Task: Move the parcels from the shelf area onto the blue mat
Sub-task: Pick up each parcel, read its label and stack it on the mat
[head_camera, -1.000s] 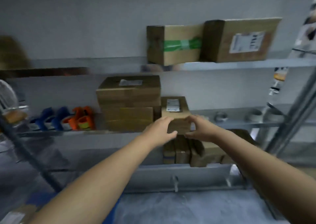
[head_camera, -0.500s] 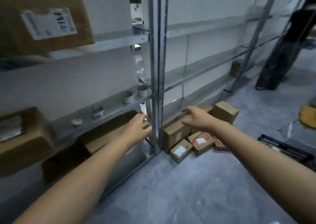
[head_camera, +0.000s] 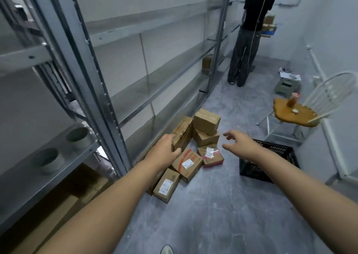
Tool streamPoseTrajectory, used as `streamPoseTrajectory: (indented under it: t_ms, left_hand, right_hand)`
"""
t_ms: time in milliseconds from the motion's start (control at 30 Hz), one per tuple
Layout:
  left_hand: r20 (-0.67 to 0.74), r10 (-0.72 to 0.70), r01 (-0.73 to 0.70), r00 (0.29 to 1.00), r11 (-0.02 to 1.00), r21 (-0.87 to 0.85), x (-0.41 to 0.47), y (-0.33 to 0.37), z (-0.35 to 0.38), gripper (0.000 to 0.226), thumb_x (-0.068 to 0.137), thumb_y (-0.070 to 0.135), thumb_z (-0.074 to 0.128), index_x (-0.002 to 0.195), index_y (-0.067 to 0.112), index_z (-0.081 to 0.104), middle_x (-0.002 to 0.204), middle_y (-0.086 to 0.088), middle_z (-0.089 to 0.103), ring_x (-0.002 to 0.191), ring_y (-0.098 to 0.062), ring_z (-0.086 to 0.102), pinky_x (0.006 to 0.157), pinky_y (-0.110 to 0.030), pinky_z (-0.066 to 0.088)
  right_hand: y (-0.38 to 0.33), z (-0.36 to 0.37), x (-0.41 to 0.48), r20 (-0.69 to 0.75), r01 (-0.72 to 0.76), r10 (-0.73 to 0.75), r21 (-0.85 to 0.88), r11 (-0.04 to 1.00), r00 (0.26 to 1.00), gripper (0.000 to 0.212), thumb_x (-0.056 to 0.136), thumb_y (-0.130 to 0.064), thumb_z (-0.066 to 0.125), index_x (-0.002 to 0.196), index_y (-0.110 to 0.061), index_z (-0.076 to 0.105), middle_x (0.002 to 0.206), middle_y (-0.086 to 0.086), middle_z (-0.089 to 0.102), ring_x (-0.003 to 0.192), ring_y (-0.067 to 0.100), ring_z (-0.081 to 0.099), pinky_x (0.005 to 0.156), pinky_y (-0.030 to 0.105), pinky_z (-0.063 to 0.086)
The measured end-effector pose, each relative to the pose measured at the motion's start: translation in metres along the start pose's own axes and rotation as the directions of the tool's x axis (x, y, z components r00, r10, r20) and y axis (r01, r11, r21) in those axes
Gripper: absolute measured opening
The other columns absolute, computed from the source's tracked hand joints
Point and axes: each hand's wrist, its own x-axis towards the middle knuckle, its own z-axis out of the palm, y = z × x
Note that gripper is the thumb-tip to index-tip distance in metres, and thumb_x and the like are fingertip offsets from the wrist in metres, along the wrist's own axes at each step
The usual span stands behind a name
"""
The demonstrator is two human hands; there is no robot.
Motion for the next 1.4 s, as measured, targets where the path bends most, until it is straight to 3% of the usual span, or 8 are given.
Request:
streamPoseTrajectory:
  t_ms: [133, 267, 533, 733, 867, 1133, 1233, 1400]
  left_hand:
    - [0.066, 0.052, -0.052, 0.996, 0.999, -0.013, 0.093, 0.011, 0.017, 0.052, 0.089, 0.037, 0.062, 0.137, 0.022, 0.047, 0.136, 0.001, 0.052, 0.114, -0.011, 0.051, 0.082, -0.022, 0.039]
    - [0.148, 0.053, -0.05, 0.988, 0.998, -0.024, 0.163, 0.026, 0.042, 0.061, 0.09, 0.032, 0.064, 0.146, 0.019, 0.04, 0.147, -0.001, 0.044, 0.132, -0.017, 0.045, 0.104, -0.032, 0.039]
    - [0.266, 0.069, -0.064, 0.962, 0.998, -0.03, 0.295, 0.043, 0.114, 0.061, 0.09, 0.037, 0.06, 0.145, 0.024, 0.038, 0.146, 0.005, 0.043, 0.127, -0.012, 0.046, 0.092, -0.023, 0.035]
    - [0.287, -0.066, 0.083, 0.956, 0.995, -0.048, 0.41, 0.056, 0.182, 0.059, 0.09, 0.033, 0.059, 0.145, 0.019, 0.041, 0.143, 0.0, 0.047, 0.128, -0.018, 0.046, 0.104, -0.036, 0.042]
    - [0.245, -0.217, 0.243, 0.945, 0.967, -0.082, 0.473, 0.048, 0.235, 0.047, 0.09, 0.027, 0.061, 0.135, 0.016, 0.052, 0.132, -0.006, 0.055, 0.116, -0.02, 0.055, 0.098, -0.035, 0.046]
    - [0.347, -0.407, 0.481, 0.845, 0.861, -0.163, 0.566, -0.069, 0.418, 0.02, 0.096, 0.021, 0.058, 0.114, 0.013, 0.06, 0.094, -0.015, 0.068, 0.089, -0.027, 0.064, 0.084, -0.043, 0.051]
    - [0.392, -0.472, 0.567, 0.79, 0.806, -0.171, 0.585, -0.129, 0.502, 0.025, 0.095, 0.019, 0.057, 0.12, 0.011, 0.059, 0.103, -0.011, 0.068, 0.097, -0.027, 0.062, 0.082, -0.031, 0.046]
    - [0.473, -0.581, 0.732, 0.662, 0.636, -0.244, 0.616, -0.224, 0.648, 0.031, 0.097, 0.027, 0.055, 0.124, 0.013, 0.061, 0.115, -0.005, 0.067, 0.105, -0.023, 0.062, 0.083, -0.031, 0.048]
  right_hand:
    - [0.027, -0.016, 0.063, -0.018, -0.091, 0.091, -0.003, 0.996, 0.996, 0.05, 0.088, -0.03, 0.064, 0.133, -0.016, 0.051, 0.13, 0.005, 0.054, 0.106, 0.013, 0.051, 0.088, 0.025, 0.04]
    - [0.051, -0.032, 0.111, -0.025, -0.151, 0.151, 0.023, 0.988, 0.988, 0.053, 0.087, -0.029, 0.062, 0.136, -0.014, 0.049, 0.133, 0.006, 0.051, 0.121, 0.018, 0.05, 0.102, 0.032, 0.042]
    - [0.132, -0.054, 0.226, 0.011, -0.239, 0.239, 0.022, 0.971, 0.971, 0.053, 0.087, -0.03, 0.062, 0.137, -0.015, 0.049, 0.138, 0.005, 0.048, 0.13, 0.02, 0.042, 0.107, 0.032, 0.035]
    - [0.206, -0.08, 0.356, 0.101, -0.258, 0.254, 0.033, 0.966, 0.962, 0.052, 0.089, -0.025, 0.062, 0.137, -0.011, 0.048, 0.137, 0.009, 0.049, 0.126, 0.022, 0.047, 0.107, 0.036, 0.038]
    - [0.252, -0.078, 0.447, 0.182, -0.284, 0.277, 0.011, 0.959, 0.943, 0.051, 0.09, -0.025, 0.061, 0.138, -0.013, 0.048, 0.135, 0.007, 0.05, 0.123, 0.021, 0.048, 0.104, 0.035, 0.04]
    - [0.387, 0.063, 0.626, 0.322, -0.293, 0.279, -0.005, 0.956, 0.905, 0.049, 0.092, -0.024, 0.059, 0.139, -0.016, 0.046, 0.137, 0.005, 0.05, 0.122, 0.019, 0.05, 0.097, 0.027, 0.039]
    - [0.443, 0.157, 0.665, 0.384, -0.392, 0.356, 0.019, 0.92, 0.852, 0.053, 0.092, -0.027, 0.059, 0.141, -0.013, 0.043, 0.14, 0.007, 0.05, 0.126, 0.022, 0.049, 0.098, 0.029, 0.039]
    - [0.54, 0.313, 0.709, 0.45, -0.494, 0.433, 0.019, 0.869, 0.781, 0.056, 0.094, -0.031, 0.055, 0.143, -0.011, 0.04, 0.141, 0.011, 0.05, 0.126, 0.026, 0.049, 0.089, 0.027, 0.036]
